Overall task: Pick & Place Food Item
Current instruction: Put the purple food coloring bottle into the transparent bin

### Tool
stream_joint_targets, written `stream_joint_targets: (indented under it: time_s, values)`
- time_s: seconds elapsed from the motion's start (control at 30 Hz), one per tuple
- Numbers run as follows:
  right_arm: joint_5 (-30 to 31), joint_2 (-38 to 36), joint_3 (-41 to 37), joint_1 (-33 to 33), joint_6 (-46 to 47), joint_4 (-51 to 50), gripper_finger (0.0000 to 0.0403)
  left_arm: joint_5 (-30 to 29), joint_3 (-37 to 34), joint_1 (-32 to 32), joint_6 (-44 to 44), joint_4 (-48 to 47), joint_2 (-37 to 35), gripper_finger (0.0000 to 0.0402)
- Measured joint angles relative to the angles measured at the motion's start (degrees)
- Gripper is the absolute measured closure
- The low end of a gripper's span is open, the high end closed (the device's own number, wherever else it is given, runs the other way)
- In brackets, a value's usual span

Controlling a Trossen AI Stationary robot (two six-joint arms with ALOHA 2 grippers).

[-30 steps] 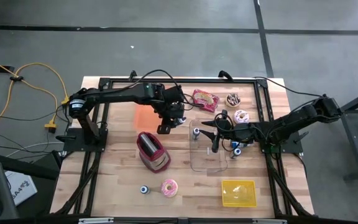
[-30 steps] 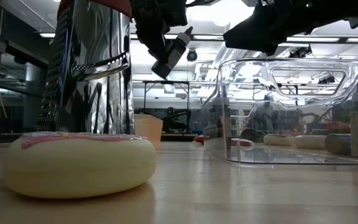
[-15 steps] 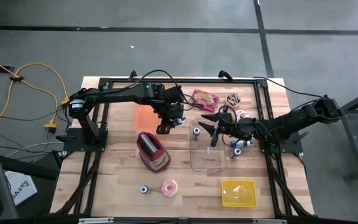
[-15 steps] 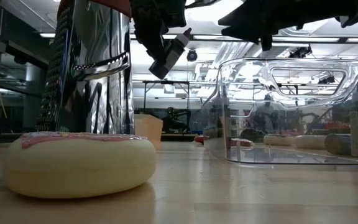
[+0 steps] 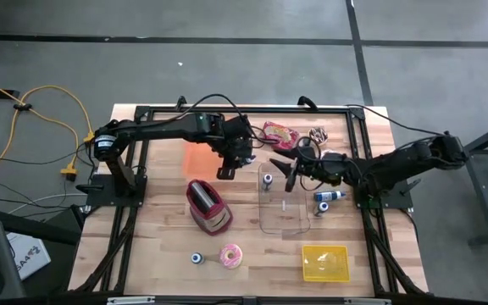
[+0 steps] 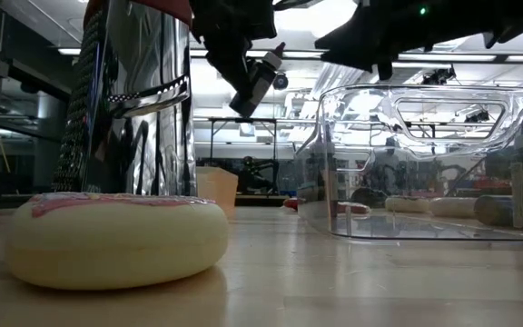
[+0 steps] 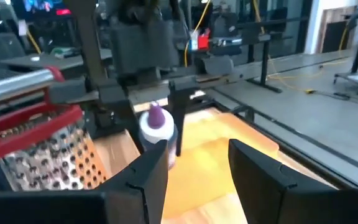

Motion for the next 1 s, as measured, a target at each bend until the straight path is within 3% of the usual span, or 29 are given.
stream_joint_targets:
  time_s: [0.17, 0.47, 0.7, 0.83, 1.0]
  values:
    - [-8.7, 0.6, 0.0, -4.2, 1.0, -1.5, 0.0247, 0.0, 0.0, -0.4, -0.8, 0.0, 0.0, 0.0257]
    - [-15.8, 0.7, 1.4, -6.1, -5.1, -2.3, 0.0247, 0.0, 0.0, -1.0, -1.4, 0.0, 0.0, 0.0257]
    - [-16.0, 1.4, 15.0, -6.7, -7.2, -26.4, 0.0247, 0.0, 0.0, -1.1, -1.9, 0.0, 0.0, 0.0257]
    - [-19.3, 2.5, 19.7, -7.7, -7.3, -33.4, 0.0247, 0.0, 0.0, -1.1, -2.1, 0.0, 0.0, 0.0257]
    - [-22.0, 3.3, 20.8, -8.9, -6.8, -35.1, 0.0247, 0.1, 0.0, -1.1, -2.4, 0.0, 0.0, 0.0257]
